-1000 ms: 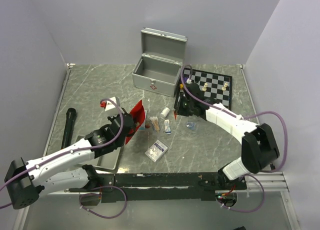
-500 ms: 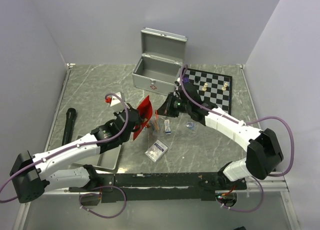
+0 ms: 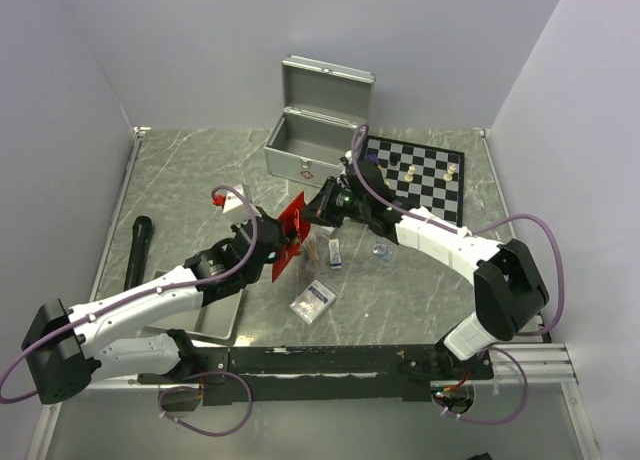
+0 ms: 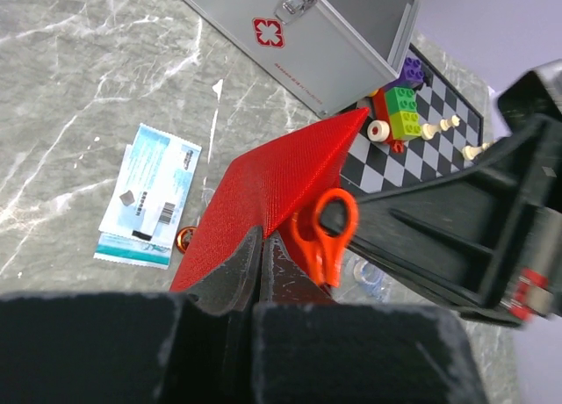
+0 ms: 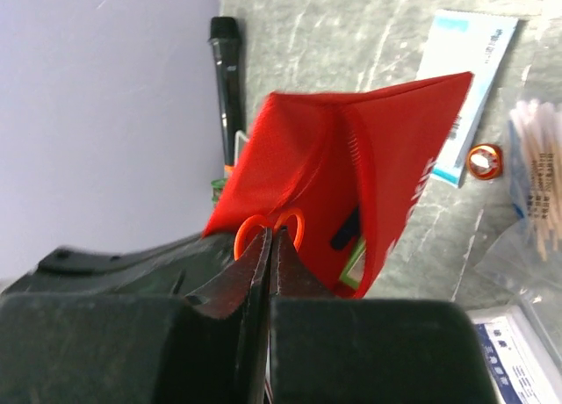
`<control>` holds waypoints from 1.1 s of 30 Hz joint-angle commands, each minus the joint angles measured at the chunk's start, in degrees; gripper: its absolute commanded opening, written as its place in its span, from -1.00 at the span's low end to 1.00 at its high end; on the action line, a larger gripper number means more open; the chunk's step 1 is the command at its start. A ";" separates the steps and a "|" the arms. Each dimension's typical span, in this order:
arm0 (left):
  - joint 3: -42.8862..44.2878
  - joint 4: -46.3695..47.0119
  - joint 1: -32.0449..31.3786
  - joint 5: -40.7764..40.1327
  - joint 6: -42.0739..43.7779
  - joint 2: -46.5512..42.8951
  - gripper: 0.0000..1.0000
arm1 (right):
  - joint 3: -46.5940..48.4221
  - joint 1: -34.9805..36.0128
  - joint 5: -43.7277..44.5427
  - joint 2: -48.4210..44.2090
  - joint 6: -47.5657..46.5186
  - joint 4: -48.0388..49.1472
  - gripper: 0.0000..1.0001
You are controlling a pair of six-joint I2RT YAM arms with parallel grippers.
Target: Organize the medicine kit
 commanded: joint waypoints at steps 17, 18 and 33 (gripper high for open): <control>1.08 3.13 0.10 0.21 -3.33 -1.50 -0.98 | 9.70 3.08 4.61 4.25 -1.15 -7.97 -0.15; 0.99 3.04 0.10 0.03 -3.42 -1.68 -0.98 | 10.14 3.17 4.87 4.34 -1.41 -8.93 -0.06; -0.77 1.20 0.10 -3.92 -4.03 -4.76 -0.98 | 11.28 2.91 8.30 0.04 -11.69 -17.82 0.14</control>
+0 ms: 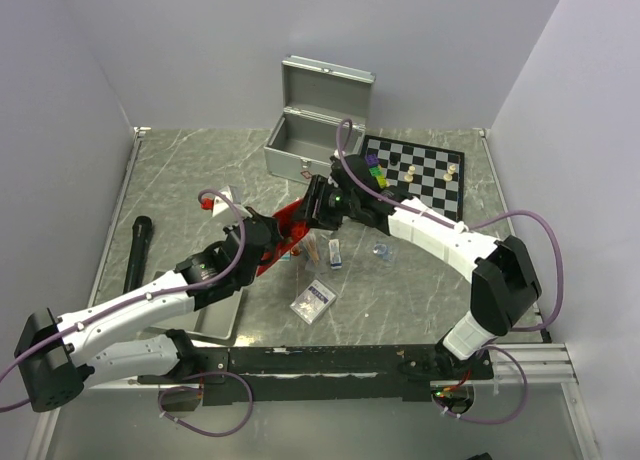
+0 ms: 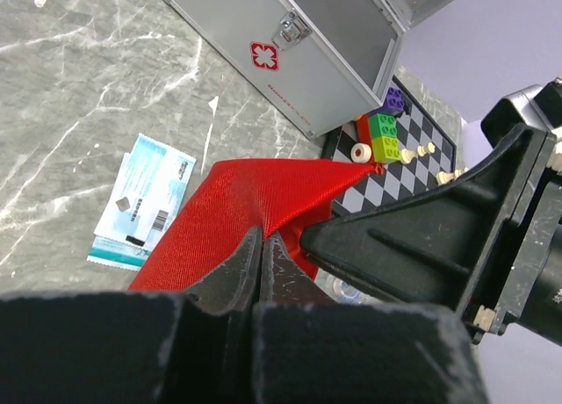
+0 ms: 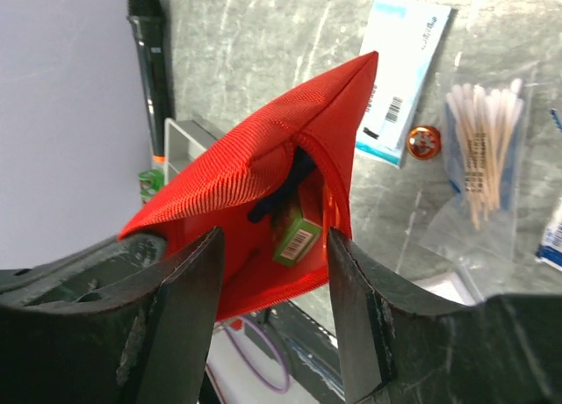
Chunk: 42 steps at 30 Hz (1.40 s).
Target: Organize the medicine kit
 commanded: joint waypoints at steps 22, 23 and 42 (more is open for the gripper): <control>-20.59 21.53 21.03 37.54 -3.02 -25.78 -0.98 | -17.66 -4.94 11.99 -24.23 -20.86 -2.55 0.11; -22.00 26.11 24.56 44.95 -4.95 -25.26 -0.99 | -18.20 -5.12 10.68 -24.32 -20.95 -1.67 0.11; -15.87 39.26 27.33 71.91 -1.46 -12.60 -0.98 | -7.12 -0.63 -2.88 -12.98 -22.98 8.35 0.11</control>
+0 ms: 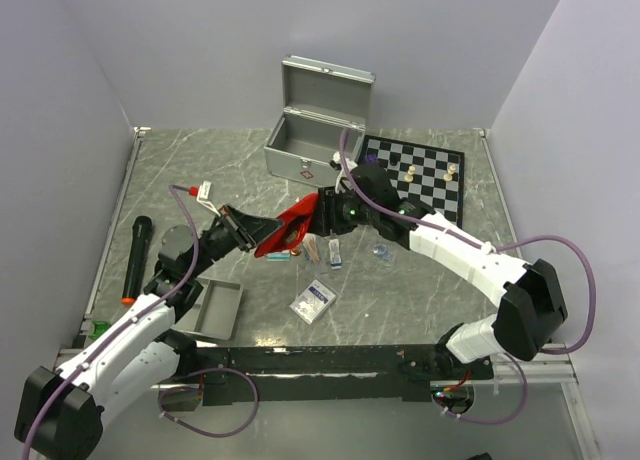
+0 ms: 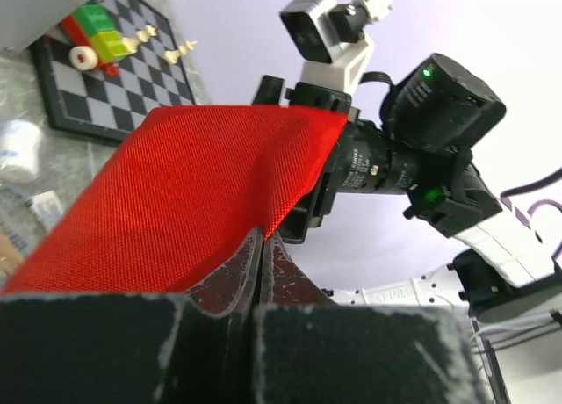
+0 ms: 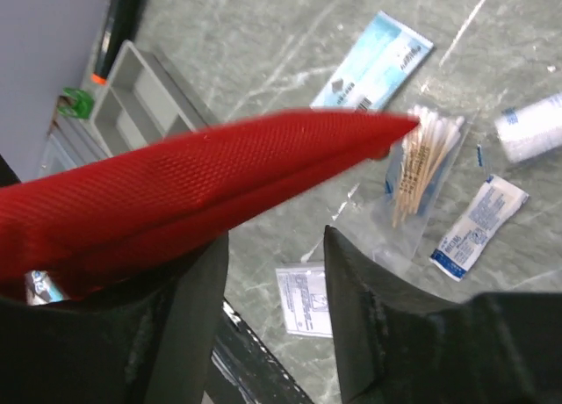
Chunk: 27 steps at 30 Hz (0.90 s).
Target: Organize the medicine kit
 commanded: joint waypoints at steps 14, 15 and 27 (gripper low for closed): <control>13.23 -39.06 -1.13 -29.74 16.06 -3.28 -0.98 | -14.27 -1.10 10.92 -12.17 -1.21 1.63 0.12; 12.71 -37.75 -1.13 -27.46 16.32 -3.72 -0.98 | -15.15 -1.10 10.22 -12.35 -1.47 1.90 0.13; 13.94 -25.53 -3.51 -9.28 25.98 -4.16 -0.98 | -16.48 -0.58 0.56 -16.73 -2.71 9.89 0.17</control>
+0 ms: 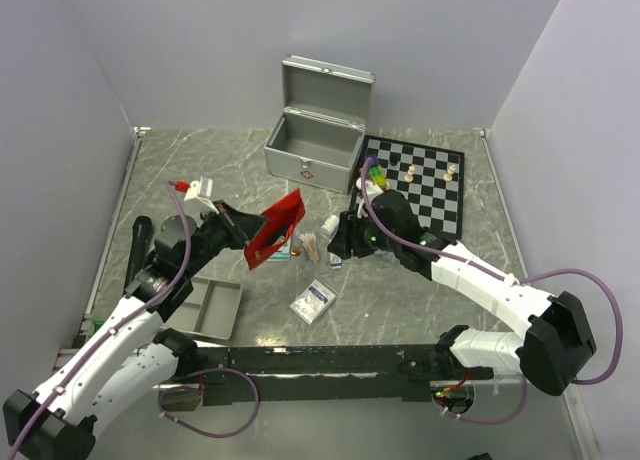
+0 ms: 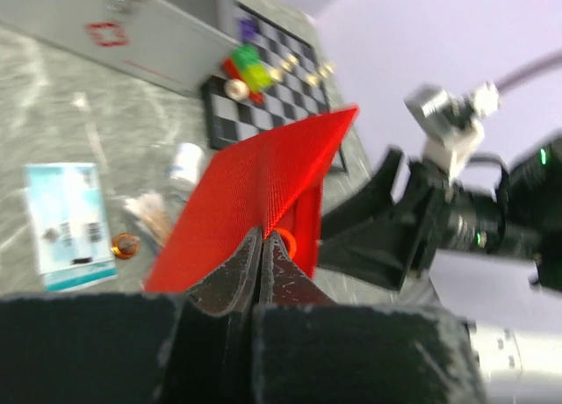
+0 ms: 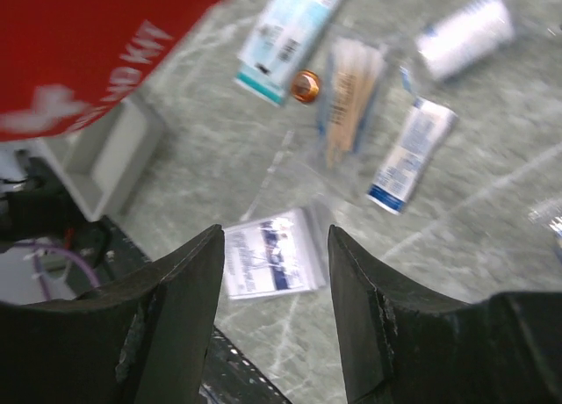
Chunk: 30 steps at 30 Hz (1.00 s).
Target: Organize the medicine kit
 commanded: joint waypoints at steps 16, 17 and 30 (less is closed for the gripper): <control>5.82 4.34 -20.89 -15.30 13.43 7.65 -0.99 | 9.66 13.44 20.55 -5.09 -14.05 4.54 0.06; 6.26 4.25 -21.60 -17.75 13.52 8.01 -0.98 | 10.01 13.53 20.72 -4.47 -14.40 3.92 0.04; 8.46 4.69 -28.54 -29.02 15.72 9.59 -0.98 | 4.48 14.76 20.81 -2.53 -16.25 6.12 -0.06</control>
